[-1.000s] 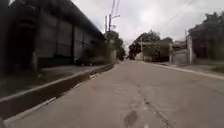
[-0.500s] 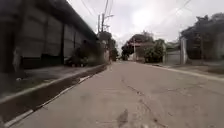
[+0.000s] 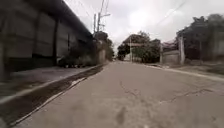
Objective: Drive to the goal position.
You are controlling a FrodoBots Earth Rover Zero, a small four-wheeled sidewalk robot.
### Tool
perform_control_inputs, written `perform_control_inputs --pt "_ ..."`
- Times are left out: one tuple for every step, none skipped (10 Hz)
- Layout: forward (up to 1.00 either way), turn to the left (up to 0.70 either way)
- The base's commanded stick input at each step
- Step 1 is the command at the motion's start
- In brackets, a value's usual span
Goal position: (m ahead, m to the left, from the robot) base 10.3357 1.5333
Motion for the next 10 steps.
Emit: perform_control_inputs --pt "0.85 0.0" --pt "0.85 0.09" --pt "0.85 0.06" --pt "0.85 -0.26" --pt "0.85 -0.34" --pt "0.85 -0.01" --pt "0.85 0.1" --pt "0.85 0.02" --pt "0.85 0.0" --pt "0.85 0.0"
